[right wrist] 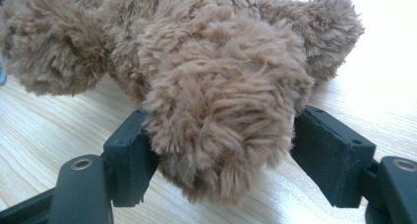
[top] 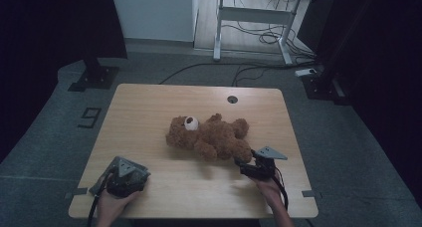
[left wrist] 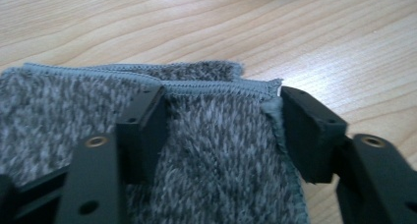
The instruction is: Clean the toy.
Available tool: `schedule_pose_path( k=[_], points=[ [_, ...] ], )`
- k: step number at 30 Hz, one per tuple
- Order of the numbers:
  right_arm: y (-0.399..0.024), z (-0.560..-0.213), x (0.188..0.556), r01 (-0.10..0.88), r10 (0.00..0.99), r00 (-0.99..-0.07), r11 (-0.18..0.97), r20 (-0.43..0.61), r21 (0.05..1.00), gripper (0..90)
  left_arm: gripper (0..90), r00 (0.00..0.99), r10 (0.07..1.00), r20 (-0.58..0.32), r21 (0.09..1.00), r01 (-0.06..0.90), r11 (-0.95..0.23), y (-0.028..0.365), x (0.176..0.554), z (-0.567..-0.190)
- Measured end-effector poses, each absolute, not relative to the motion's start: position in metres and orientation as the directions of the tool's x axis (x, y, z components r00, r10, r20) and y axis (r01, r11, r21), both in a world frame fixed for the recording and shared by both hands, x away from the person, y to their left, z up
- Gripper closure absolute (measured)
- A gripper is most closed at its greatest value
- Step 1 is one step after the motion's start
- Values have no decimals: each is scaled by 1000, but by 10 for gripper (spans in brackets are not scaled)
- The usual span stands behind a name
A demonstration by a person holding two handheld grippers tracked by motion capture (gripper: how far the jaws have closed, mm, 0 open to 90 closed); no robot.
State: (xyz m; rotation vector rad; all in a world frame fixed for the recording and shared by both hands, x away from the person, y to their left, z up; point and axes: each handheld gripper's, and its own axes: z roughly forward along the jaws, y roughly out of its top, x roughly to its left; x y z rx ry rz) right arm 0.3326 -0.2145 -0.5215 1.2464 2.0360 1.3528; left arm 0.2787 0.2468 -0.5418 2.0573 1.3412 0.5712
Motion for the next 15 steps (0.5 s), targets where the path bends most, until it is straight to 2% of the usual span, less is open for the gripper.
schedule_pose_path(
  k=[3, 5, 11, 15],
  points=[
    [-214, -521, 333, 457, 840, -525, 139, 140, 879, 278, 543, 379, 925, 30, 707, 646, -287, 253, 278, -542],
    [-213, -521, 332, 456, 839, -526, 139, 140, 879, 277, 602, 375, 927, 29, 711, 644, -282, 254, 278, -543],
    [-213, -521, 332, 454, 837, -529, 137, 142, 881, 276, 703, 360, 932, 43, 711, 644, -282, 256, 280, -542],
    [-214, -519, 331, 453, 833, -533, 132, 149, 882, 272, 731, 353, 936, 8, 721, 646, -250, 260, 280, -543]
  ],
)
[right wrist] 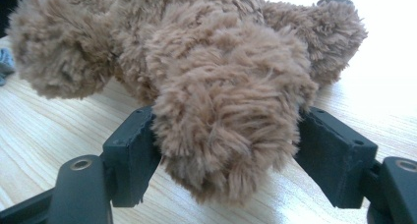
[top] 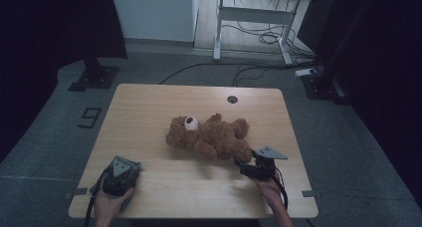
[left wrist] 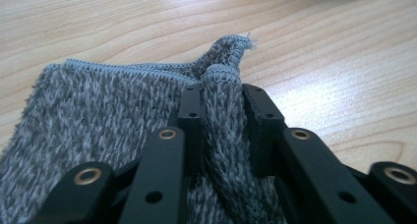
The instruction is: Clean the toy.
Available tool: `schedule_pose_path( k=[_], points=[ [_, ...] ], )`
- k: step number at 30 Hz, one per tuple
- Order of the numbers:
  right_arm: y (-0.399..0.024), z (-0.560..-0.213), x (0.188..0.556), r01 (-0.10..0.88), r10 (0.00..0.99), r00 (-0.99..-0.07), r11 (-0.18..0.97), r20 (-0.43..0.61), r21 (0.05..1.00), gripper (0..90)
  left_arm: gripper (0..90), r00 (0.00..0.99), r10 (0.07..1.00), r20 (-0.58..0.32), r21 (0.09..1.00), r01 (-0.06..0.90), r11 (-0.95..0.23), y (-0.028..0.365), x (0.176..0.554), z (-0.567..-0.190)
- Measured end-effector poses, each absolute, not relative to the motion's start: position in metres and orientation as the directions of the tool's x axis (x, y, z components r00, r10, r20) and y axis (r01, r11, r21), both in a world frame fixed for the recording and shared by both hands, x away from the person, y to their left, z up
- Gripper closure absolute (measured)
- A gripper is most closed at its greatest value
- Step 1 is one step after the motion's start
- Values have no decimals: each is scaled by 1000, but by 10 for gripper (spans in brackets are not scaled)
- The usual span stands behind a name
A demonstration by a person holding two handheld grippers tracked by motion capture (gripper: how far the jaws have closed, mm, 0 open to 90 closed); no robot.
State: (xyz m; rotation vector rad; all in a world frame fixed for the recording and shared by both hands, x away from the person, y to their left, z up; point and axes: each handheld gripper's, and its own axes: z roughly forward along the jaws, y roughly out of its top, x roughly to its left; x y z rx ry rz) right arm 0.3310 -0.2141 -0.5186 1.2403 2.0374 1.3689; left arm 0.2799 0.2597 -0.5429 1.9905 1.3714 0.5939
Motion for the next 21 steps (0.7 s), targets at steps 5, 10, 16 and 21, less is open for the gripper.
schedule_pose_path(
  k=[5, 10, 16, 21],
  points=[
    [-214, -514, 330, 440, 830, -537, 123, 151, 890, 264, 768, 351, 936, -32, 733, 645, -217, 263, 281, -544],
    [-216, -510, 330, 431, 829, -537, 112, 156, 895, 264, 781, 355, 932, -66, 745, 639, -191, 265, 280, -540],
    [-216, -509, 332, 429, 827, -538, 105, 161, 897, 259, 780, 384, 919, -89, 794, 585, -168, 262, 275, -527],
    [-213, -509, 334, 421, 835, -530, 107, 149, 901, 374, 780, 400, 911, -106, 814, 560, -152, 261, 272, -520]
  ],
)
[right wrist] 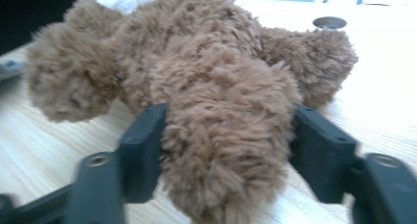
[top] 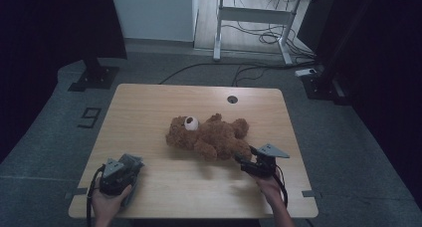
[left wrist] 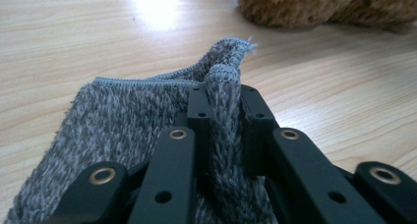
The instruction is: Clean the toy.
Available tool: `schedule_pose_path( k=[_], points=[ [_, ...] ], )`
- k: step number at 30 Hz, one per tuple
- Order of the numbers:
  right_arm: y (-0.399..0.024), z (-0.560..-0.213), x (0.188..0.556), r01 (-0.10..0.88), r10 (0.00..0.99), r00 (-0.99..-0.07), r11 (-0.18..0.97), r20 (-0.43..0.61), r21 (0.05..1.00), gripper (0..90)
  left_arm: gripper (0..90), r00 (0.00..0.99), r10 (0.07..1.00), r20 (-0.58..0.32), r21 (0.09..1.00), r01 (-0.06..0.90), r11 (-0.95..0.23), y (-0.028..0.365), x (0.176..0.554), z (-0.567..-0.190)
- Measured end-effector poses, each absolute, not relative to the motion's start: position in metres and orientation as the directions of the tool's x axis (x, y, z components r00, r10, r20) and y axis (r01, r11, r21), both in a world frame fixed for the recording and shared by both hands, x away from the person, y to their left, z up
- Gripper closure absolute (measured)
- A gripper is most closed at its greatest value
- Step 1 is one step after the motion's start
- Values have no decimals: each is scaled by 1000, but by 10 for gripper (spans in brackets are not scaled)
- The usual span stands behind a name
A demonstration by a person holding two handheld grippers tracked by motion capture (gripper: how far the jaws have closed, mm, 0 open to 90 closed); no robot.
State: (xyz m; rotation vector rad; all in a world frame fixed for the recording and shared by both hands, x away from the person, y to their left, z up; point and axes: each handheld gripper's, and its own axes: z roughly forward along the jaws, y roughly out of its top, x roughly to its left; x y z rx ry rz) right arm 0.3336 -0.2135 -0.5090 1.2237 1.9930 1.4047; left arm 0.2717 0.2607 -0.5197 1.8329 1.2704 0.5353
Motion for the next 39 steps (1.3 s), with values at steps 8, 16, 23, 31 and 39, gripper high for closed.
schedule_pose_path(
  k=[8, 16, 23, 31, 39],
  points=[
    [-215, -515, 337, 450, 843, -517, 123, 146, 885, 550, 779, 441, 882, -163, 841, 530, -110, 249, 274, -510],
    [-218, -515, 339, 453, 837, -531, 146, 134, 879, 622, 777, 514, 836, -194, 862, 495, -104, 221, 285, -489],
    [-223, -511, 346, 442, 832, -541, 157, 123, 883, 624, 776, 576, 803, -156, 875, 458, -158, 176, 305, -471],
    [-229, -511, 353, 446, 829, -543, 149, 135, 882, 629, 772, 631, 762, -146, 876, 440, -196, 125, 336, -455],
    [-238, -512, 362, 447, 814, -561, 144, 151, 883, 632, 774, 690, 715, -111, 858, 430, -282, 72, 371, -442]
  ],
)
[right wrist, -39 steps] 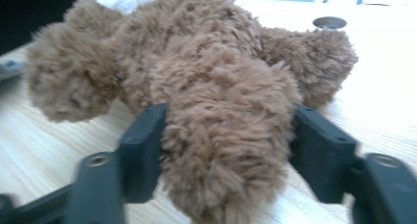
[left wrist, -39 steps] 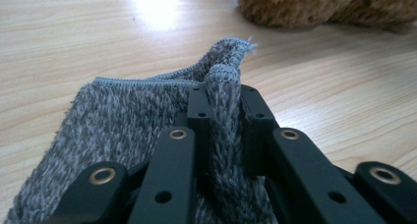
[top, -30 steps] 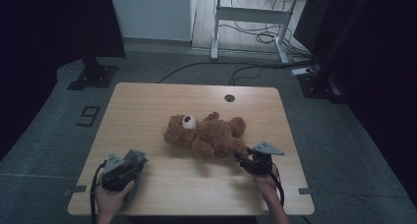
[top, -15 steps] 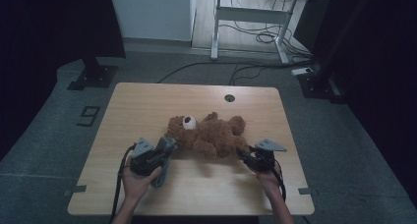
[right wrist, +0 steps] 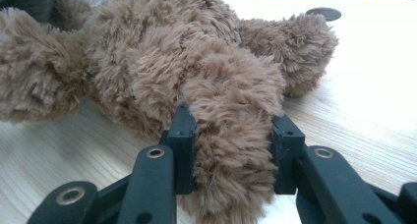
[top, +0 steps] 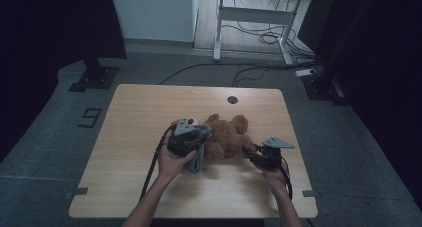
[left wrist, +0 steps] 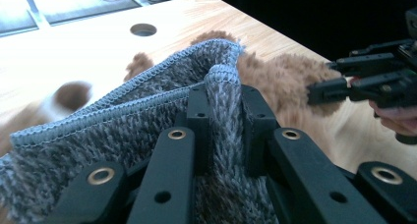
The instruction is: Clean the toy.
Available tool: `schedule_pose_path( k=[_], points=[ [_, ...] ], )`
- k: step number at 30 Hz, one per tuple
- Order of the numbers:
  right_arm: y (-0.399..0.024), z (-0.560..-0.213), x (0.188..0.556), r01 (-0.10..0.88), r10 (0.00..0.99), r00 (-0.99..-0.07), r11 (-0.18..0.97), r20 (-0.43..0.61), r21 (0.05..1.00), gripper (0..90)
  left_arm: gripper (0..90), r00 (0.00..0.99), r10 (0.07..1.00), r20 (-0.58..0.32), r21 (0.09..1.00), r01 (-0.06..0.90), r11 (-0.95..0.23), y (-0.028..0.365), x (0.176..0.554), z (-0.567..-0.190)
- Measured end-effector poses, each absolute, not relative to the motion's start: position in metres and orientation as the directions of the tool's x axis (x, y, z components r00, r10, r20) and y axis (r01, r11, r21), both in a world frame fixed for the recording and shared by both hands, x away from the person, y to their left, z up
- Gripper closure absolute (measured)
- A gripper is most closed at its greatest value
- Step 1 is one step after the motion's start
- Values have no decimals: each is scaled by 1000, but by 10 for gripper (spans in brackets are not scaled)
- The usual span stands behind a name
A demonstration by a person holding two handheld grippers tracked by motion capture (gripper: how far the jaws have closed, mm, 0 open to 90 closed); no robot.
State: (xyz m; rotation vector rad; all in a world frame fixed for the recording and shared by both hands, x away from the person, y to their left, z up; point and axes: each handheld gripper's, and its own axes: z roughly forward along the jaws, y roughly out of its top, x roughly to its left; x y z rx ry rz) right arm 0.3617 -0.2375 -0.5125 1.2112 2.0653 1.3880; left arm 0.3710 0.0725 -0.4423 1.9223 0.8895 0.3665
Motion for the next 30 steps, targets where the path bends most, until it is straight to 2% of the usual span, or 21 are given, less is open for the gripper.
schedule_pose_path(
  k=[5, 9, 16, 30],
  points=[
    [-237, -513, 360, 418, 812, -573, 178, 107, 891, 633, 775, 680, 725, -110, 827, 467, -312, 49, 393, -464],
    [-240, -514, 361, 417, 805, -583, 178, 112, 891, 636, 777, 671, 730, -128, 832, 473, -289, 54, 393, -470],
    [-245, -518, 361, 397, 782, -613, 183, 112, 899, 639, 779, 645, 749, -151, 826, 498, -263, 81, 390, -475],
    [-246, -516, 360, 391, 773, -625, 187, 111, 901, 638, 782, 606, 783, -139, 830, 503, -242, 131, 371, -465]
  ],
)
